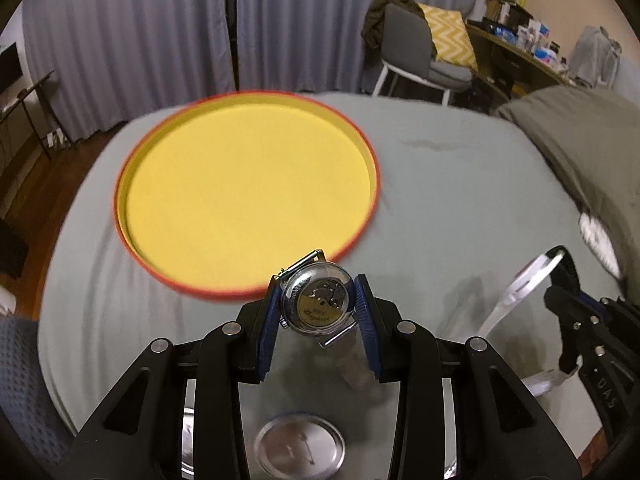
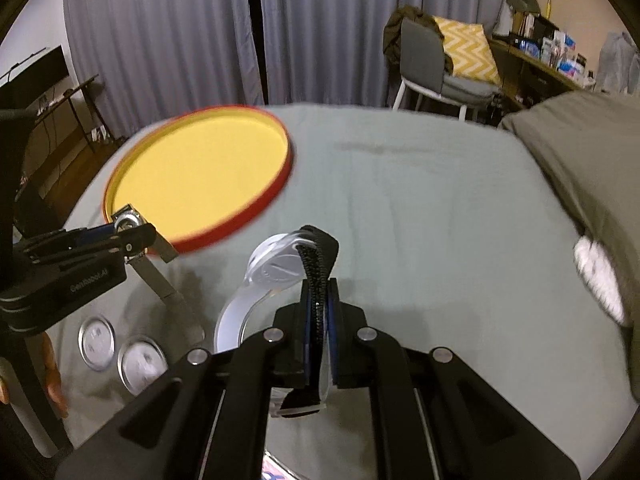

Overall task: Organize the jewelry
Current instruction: 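Carry the silver watch and white headband over the yellow tray with both tools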

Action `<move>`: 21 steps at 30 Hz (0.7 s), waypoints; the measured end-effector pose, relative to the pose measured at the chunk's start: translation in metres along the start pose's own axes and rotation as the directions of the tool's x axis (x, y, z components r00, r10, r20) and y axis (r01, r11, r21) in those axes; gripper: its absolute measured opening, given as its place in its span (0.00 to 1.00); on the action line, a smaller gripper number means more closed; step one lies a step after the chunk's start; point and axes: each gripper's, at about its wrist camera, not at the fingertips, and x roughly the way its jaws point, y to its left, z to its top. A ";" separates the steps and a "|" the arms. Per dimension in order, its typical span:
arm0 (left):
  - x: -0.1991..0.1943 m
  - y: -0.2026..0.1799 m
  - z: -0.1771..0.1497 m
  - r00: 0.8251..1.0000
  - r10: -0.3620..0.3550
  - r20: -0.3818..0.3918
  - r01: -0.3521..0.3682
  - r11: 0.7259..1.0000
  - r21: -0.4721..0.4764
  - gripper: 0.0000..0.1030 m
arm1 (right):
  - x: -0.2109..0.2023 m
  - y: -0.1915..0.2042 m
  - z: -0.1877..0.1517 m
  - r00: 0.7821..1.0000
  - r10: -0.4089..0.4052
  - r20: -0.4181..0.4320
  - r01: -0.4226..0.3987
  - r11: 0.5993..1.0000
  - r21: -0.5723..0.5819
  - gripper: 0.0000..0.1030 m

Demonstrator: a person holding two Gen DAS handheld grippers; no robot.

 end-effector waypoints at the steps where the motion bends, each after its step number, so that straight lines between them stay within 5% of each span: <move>1: -0.003 0.003 0.008 1.000 0.000 0.008 0.000 1.000 -0.004 0.33 | -0.003 0.000 0.005 1.000 0.000 0.009 0.000 1.000 -0.001 0.07; 11: -0.021 0.041 0.096 0.997 0.005 0.073 -0.001 0.998 -0.062 0.33 | -0.012 0.022 0.104 0.993 0.002 0.120 0.004 0.999 -0.048 0.07; 21: 0.003 0.102 0.179 0.990 0.070 0.120 -0.057 0.993 -0.101 0.33 | 0.035 0.065 0.189 0.986 0.071 0.150 -0.062 0.996 -0.063 0.07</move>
